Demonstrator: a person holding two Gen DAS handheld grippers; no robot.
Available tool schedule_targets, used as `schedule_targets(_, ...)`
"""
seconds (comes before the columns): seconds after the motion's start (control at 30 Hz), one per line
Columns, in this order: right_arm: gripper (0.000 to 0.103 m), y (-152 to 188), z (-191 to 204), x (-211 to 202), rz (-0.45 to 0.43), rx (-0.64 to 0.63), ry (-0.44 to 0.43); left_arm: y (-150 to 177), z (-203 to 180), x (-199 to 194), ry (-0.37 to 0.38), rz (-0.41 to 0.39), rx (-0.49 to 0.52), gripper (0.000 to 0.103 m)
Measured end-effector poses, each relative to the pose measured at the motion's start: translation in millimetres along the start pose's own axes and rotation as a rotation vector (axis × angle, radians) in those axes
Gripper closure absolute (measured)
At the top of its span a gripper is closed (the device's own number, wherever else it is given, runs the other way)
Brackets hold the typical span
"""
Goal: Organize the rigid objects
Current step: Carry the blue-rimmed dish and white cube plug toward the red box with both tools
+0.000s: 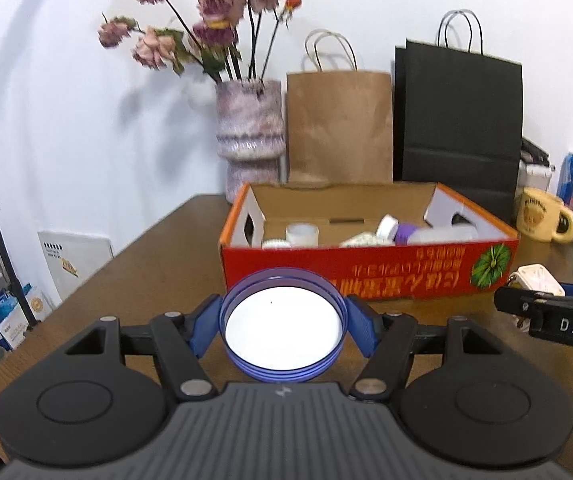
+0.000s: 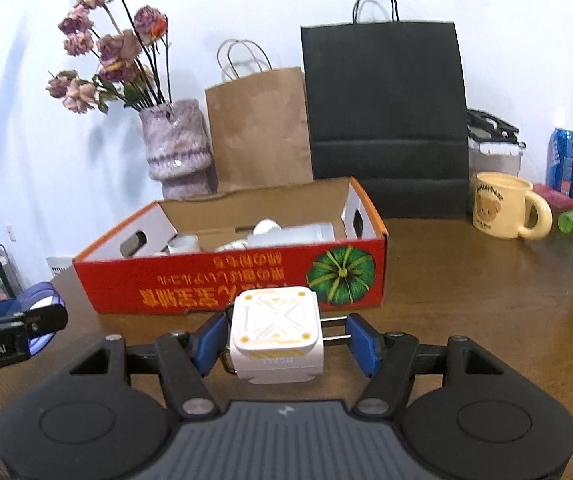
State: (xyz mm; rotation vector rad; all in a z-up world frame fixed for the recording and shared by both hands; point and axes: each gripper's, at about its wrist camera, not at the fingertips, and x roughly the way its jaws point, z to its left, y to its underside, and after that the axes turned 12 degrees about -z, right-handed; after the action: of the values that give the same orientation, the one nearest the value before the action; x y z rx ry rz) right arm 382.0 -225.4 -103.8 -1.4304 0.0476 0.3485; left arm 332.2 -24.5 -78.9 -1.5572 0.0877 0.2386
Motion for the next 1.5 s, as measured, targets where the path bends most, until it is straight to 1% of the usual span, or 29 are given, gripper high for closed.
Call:
schedule_targets(0.2,0.039,-16.3,4.7,2.4,-0.051,-0.006,-0.017,-21.7,-1.7,3.7,0.007,-0.037,-0.006,0.035)
schedule_targets(0.33,0.039,-25.1,7.5,11.9,-0.078,-0.012,-0.021,-32.8,-5.6,13.9,0.003,-0.052,0.002,0.035)
schedule_targets(0.53,0.039,-37.3,9.6,25.4,-0.111,-0.002,-0.029,-47.5,-11.2,32.9,0.002,-0.08,-0.014,0.035)
schedule_targets(0.7,0.039,-44.8,9.1,38.6,-0.124,0.008,-0.034,-53.9,-10.6,47.4,0.004,-0.085,-0.042,0.035)
schedule_targets(0.93,0.039,-52.2,12.0,61.4,-0.137,-0.007,-0.042,-59.5,-9.6,71.9,0.0,-0.08,-0.052,0.035)
schedule_targets(1.5,0.039,-61.1,11.2,110.7,-0.14,-0.045,-0.039,-64.2,-13.7,124.7,-0.009,-0.09,-0.041,0.035)
